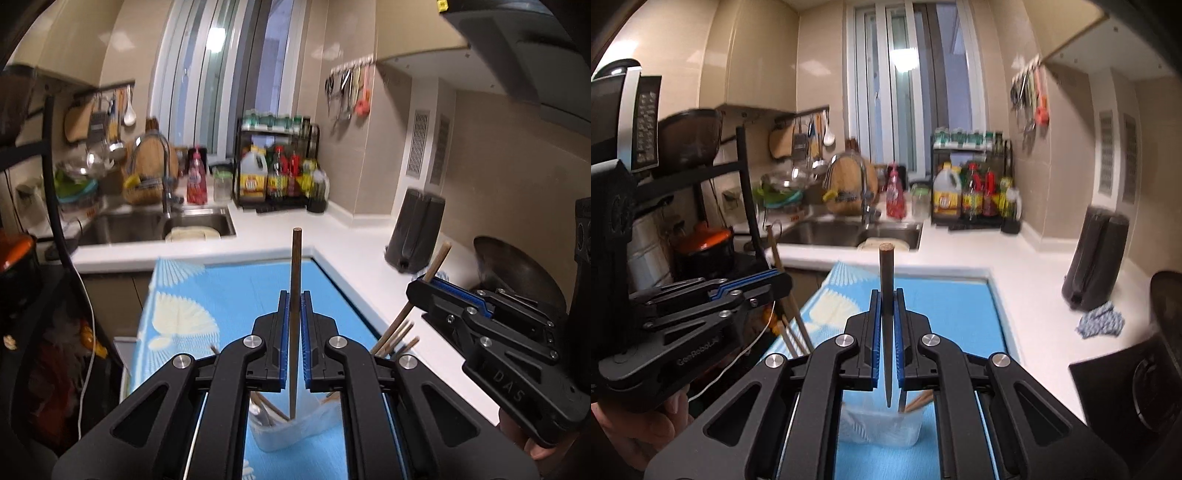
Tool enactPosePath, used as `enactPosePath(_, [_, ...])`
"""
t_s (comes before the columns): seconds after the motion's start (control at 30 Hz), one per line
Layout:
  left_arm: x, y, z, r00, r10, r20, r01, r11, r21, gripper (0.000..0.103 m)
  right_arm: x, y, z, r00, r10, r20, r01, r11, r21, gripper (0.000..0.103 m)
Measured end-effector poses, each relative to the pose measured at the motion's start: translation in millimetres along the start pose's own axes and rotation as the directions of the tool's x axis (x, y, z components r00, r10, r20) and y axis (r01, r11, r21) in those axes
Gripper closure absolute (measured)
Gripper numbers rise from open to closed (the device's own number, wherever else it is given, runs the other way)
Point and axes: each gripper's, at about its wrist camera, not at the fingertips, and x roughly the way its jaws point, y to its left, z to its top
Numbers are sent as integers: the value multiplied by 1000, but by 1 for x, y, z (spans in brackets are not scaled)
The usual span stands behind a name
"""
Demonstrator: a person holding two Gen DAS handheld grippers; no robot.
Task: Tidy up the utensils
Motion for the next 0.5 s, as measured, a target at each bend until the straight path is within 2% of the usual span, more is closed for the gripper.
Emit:
enactPosePath(0.03, [-1, 2, -4, 1000, -7, -6, 7, 1000, -10, 96, 3, -1, -5, 1000, 15, -27, -15, 1000, 1, 92])
enactPosePath(0.1, [-10, 6, -9, 1000, -1, 5, 1, 1000, -13, 88, -3, -1, -12, 1000, 2, -22, -2, 1000, -12, 75])
enactPosePath(0.17, [-24, 8, -12, 1000, 13, 27, -12, 1000, -27, 71, -14, -4, -17, 1000, 7, -15, -7, 1000, -4, 69])
enactPosePath(0.23, [-40, 10, -18, 999, 18, 44, -16, 999, -49, 64, -29, -7, -24, 1000, 10, -2, -10, 1000, 8, 62])
enactPosePath(0.3, [-55, 13, -28, 998, 33, 57, -29, 997, -70, 52, -47, -8, -33, 1000, 2, 13, -2, 1000, 4, 49])
enactPosePath(0.33, [-65, 14, -37, 997, 49, 61, -44, 995, -85, 44, -56, -9, -39, 1000, -4, 23, 4, 1000, 8, 45])
enactPosePath(0.37, [-69, 15, -44, 996, 59, 63, -53, 994, -92, 38, -63, -9, -45, 999, -10, 31, 10, 1000, 12, 36])
enactPosePath(0.4, [-74, 15, -53, 996, 69, 63, -63, 993, -97, 35, -70, -10, -52, 999, -13, 41, 13, 1000, 9, 27])
enactPosePath(0.47, [-82, 13, -75, 992, 107, 64, -100, 990, -103, 21, -84, -10, -71, 997, -43, 58, 43, 999, 8, 14])
enactPosePath(0.5, [-85, 11, -87, 990, 125, 63, -118, 988, -102, 18, -90, -10, -82, 996, -60, 67, 59, 998, 11, 11])
